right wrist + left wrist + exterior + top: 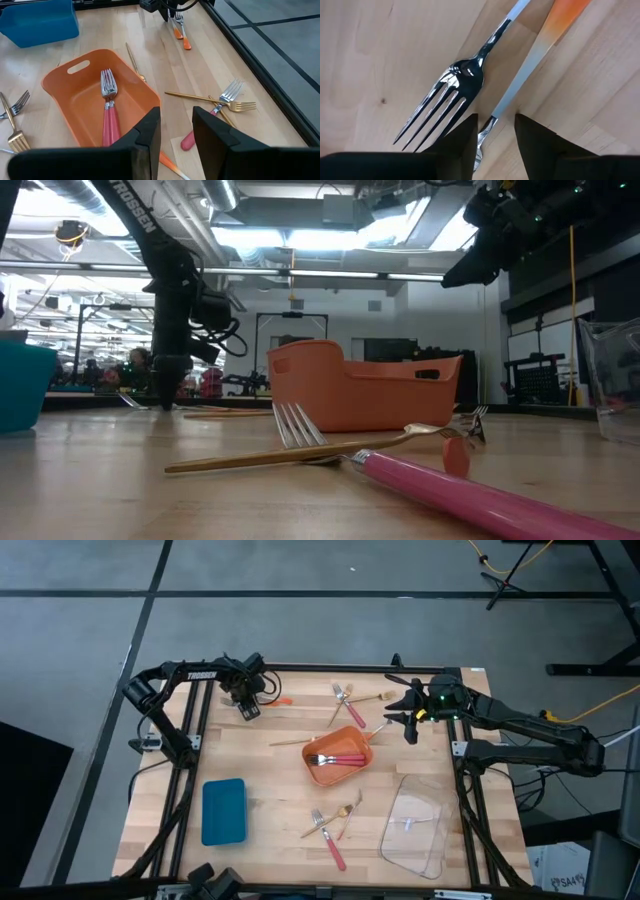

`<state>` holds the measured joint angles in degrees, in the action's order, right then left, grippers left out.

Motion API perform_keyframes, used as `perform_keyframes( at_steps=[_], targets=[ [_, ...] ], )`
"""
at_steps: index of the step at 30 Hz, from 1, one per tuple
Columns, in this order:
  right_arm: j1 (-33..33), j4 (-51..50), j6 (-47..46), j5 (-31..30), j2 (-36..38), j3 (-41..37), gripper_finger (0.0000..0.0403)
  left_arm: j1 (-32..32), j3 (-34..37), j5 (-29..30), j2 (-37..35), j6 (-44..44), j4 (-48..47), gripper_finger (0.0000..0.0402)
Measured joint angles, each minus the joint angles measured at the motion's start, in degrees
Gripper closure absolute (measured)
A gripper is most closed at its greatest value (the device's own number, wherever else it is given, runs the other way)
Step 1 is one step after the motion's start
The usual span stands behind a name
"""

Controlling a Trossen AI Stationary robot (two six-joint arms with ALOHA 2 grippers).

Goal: Sort silverware by color (type)
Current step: Put the orange fork into the blue bin

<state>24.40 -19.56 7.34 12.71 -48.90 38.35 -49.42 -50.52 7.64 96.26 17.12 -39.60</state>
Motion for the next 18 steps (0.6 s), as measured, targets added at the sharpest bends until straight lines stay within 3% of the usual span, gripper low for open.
perform_keyframes(
  at_steps=[13, 18],
  targets=[
    [0.0, 0.0, 0.0, 0.0, 0.0, 0.0, 0.0301, 1.9, 0.1, 0.3, 0.1, -0.1, -0.2, 0.038],
    [0.0, 0.0, 0.0, 0.0, 0.0, 0.0, 0.0301, 3.7, 0.1, 1.4, 0.1, -0.5, -0.6, 0.0395]
  ],
)
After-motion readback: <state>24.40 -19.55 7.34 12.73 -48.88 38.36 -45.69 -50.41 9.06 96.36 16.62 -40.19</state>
